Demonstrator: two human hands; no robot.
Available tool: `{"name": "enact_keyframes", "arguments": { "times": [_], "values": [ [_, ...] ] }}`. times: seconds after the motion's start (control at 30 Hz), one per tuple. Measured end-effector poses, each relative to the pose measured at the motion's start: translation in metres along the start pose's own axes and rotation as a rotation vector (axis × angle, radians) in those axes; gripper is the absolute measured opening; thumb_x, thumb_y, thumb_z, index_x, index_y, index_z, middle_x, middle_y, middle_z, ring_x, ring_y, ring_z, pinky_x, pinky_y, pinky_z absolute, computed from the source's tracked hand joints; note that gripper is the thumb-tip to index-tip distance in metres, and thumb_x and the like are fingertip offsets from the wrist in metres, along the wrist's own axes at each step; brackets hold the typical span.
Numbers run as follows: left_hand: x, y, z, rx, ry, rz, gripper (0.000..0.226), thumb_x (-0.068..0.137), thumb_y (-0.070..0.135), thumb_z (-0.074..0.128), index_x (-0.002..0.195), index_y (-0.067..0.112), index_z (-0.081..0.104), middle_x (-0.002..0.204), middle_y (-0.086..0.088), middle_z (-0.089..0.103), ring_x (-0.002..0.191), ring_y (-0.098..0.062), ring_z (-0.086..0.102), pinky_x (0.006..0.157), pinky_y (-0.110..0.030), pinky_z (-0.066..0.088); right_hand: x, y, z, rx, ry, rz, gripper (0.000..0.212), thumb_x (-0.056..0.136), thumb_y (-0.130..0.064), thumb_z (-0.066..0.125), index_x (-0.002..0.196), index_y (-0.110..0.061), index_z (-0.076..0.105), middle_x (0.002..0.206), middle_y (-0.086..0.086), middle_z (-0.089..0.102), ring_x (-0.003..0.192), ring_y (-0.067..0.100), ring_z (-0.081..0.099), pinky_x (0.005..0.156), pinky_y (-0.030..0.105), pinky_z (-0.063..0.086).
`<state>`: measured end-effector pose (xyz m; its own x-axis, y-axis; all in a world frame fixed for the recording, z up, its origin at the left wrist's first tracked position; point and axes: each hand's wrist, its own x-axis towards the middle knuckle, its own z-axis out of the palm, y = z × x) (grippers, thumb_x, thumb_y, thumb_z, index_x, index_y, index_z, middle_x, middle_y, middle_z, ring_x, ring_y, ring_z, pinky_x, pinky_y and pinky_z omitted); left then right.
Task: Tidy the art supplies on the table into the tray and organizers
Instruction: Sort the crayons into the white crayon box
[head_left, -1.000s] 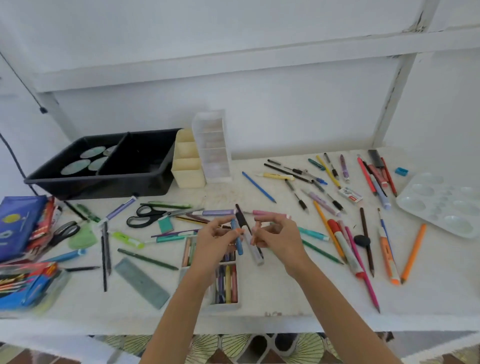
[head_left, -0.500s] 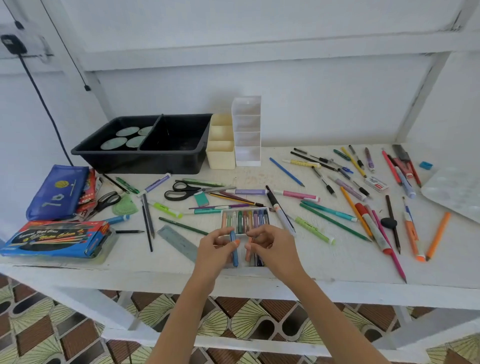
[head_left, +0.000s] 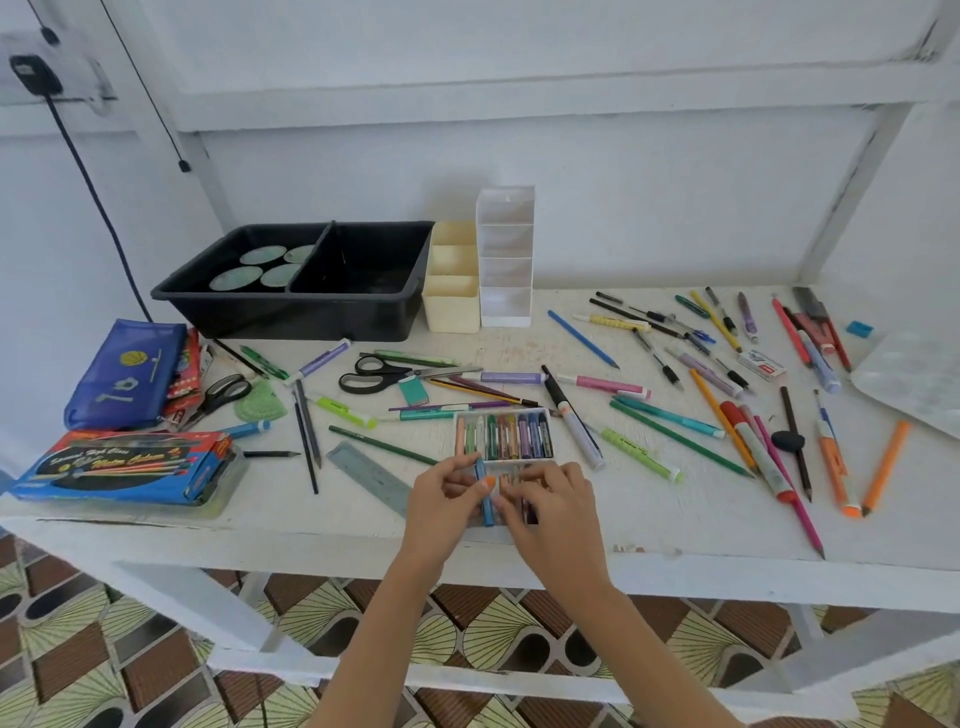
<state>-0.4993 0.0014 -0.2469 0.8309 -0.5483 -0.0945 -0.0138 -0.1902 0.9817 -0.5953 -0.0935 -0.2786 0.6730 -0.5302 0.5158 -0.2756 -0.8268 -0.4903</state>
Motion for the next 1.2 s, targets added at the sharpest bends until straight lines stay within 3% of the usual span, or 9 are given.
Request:
{"name": "enact_keyframes", "arguments": {
  "times": [0.17,0.27,0.37,0.57,0.8,0.93,1.03,1.13,1.2],
  "values": [
    [0.002,-0.002,0.001,0.037,0.013,0.021,0.036,0.085,0.011,0.068,0.120,0.011,0.061,0.085,-0.006,0.058,0.077,-0.012,0.058,0.069,-0.024,0.057,-0.004,-0.007,-0.002,-0.209,-0.070,-0.109,0.010,0.081,-0.022,0.060,0.080,-0.016,0.068,0.089,0.002,0.061,0.085,0.022,0.054,0.065,0.033,0.046],
    [0.002,-0.003,0.001,0.045,0.010,0.023,0.037,0.084,0.012,0.069,0.120,0.011,0.061,0.086,-0.006,0.058,0.078,-0.014,0.057,0.072,-0.027,0.058,0.004,0.001,-0.007,-0.006,-0.096,-0.030,0.015,0.082,-0.022,0.057,0.082,-0.016,0.071,0.091,-0.001,0.060,0.087,0.018,0.051,0.071,0.033,0.044],
    [0.002,-0.004,0.002,0.116,0.039,0.049,0.038,0.083,0.016,0.071,0.120,0.014,0.062,0.084,-0.001,0.059,0.078,-0.013,0.057,0.078,-0.034,0.057,0.008,0.020,-0.013,0.115,-0.095,0.056,0.024,0.087,-0.016,0.056,0.108,-0.014,0.068,0.114,0.000,0.060,0.108,0.018,0.052,0.092,0.036,0.043],
    [0.004,-0.004,0.010,0.329,0.058,0.204,0.041,0.083,0.021,0.070,0.121,0.011,0.059,0.090,-0.002,0.057,0.074,-0.002,0.050,0.066,-0.005,0.044,-0.001,0.029,-0.009,-0.051,-0.277,-0.038,0.059,0.095,-0.048,0.024,0.138,-0.015,0.046,0.147,-0.001,0.040,0.140,0.014,0.027,0.112,0.027,0.017],
    [0.001,-0.008,0.022,0.538,0.132,0.286,0.051,0.082,0.029,0.071,0.126,0.010,0.053,0.104,-0.004,0.046,0.090,-0.012,0.045,0.077,-0.010,0.033,0.001,0.031,-0.008,-0.050,-0.297,-0.037,0.063,0.093,-0.051,0.019,0.140,-0.016,0.042,0.149,-0.002,0.037,0.142,0.012,0.022,0.112,0.022,0.012],
    [-0.010,-0.017,0.023,0.844,0.166,0.404,0.049,0.096,0.049,0.037,0.140,0.026,0.041,0.147,0.008,0.035,0.141,-0.015,0.019,0.106,-0.025,0.016,0.000,0.032,-0.006,-0.052,-0.283,-0.035,0.061,0.094,-0.049,0.021,0.140,-0.016,0.043,0.148,-0.001,0.038,0.142,0.012,0.023,0.113,0.024,0.015],
    [-0.016,-0.028,0.022,0.893,0.050,0.403,0.058,0.088,0.056,0.001,0.142,0.039,0.016,0.148,0.024,0.008,0.141,-0.003,-0.018,0.111,-0.023,-0.013,0.000,0.032,-0.005,-0.064,-0.271,-0.041,0.058,0.095,-0.046,0.024,0.138,-0.014,0.045,0.147,0.000,0.041,0.141,0.013,0.026,0.112,0.026,0.017],
    [-0.013,-0.037,0.021,0.966,0.059,0.380,0.059,0.087,0.055,-0.005,0.142,0.039,0.010,0.149,0.023,-0.001,0.142,-0.008,-0.019,0.109,-0.024,-0.023,0.000,0.032,-0.005,-0.076,-0.276,-0.042,0.056,0.096,-0.044,0.025,0.137,-0.014,0.047,0.146,0.001,0.041,0.141,0.015,0.027,0.112,0.028,0.021],
    [-0.011,-0.038,0.022,1.043,0.089,0.380,0.056,0.094,0.053,-0.002,0.143,0.033,0.018,0.153,0.009,0.009,0.144,-0.020,-0.002,0.112,-0.030,-0.017,-0.001,0.032,-0.004,-0.083,-0.262,-0.045,0.053,0.097,-0.042,0.028,0.135,-0.012,0.049,0.144,0.002,0.044,0.139,0.017,0.030,0.111,0.031,0.026]
  ]
}}
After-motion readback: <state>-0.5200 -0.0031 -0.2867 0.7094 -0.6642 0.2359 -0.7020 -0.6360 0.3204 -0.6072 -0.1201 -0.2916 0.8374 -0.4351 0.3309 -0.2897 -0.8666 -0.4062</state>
